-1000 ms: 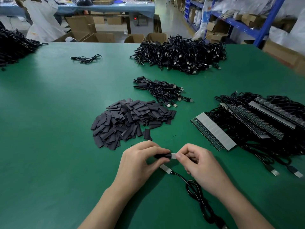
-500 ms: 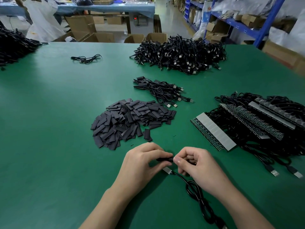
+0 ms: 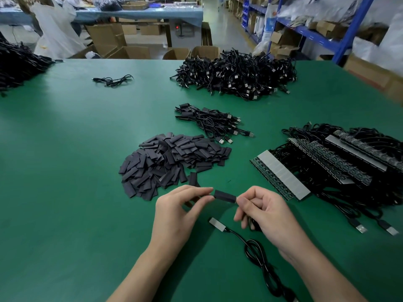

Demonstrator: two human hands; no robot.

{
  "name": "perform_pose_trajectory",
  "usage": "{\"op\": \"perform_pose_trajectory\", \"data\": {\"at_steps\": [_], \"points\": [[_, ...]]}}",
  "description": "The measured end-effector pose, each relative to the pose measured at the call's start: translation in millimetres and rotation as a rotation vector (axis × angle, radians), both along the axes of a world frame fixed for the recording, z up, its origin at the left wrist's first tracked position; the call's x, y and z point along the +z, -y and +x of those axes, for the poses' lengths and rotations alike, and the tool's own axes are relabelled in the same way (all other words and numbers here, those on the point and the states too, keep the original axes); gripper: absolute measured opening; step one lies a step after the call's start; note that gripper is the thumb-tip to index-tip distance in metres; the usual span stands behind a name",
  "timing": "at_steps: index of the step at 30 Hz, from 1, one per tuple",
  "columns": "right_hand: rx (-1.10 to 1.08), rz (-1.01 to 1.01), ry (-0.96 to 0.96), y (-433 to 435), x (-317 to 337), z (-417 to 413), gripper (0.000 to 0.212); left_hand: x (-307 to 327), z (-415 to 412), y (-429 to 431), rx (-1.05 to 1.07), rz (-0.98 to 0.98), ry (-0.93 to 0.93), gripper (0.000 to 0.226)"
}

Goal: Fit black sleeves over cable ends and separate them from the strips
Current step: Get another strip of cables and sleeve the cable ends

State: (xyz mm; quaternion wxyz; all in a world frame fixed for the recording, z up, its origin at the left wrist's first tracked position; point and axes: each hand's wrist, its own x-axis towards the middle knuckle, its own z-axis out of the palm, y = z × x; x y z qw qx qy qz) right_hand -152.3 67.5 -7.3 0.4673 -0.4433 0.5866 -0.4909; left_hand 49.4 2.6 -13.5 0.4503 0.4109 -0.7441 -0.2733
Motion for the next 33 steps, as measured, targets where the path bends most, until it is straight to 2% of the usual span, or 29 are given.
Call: {"op": "perform_pose_trajectory", "data": {"at_steps": [8, 14, 27, 33], "points": [[-0.012, -0.020, -0.008, 0.1, -1.0, 0.7, 0.019, 0.9, -5.1, -4.8, -0.048, 0.028, -0.013, 0.023], [0.007, -0.042, 0.012, -0.1, 0.3, 2.9, 0.033, 1.9, -5.4, -7.7, -0.090, 0.047, -0.032, 0.024], [0.010, -0.038, 0.035, -0.2, 0.0, 1.8, 0.037, -2.2, -4.7, -7.2, -0.095, -0.031, 0.005, 0.022], [-0.009, -0.090, -0.014, -1.4, 0.2, 2.2, 0.037, 0.5, -6.2, -9.2, -0.115, 0.050, -0.052, 0.023]]}}
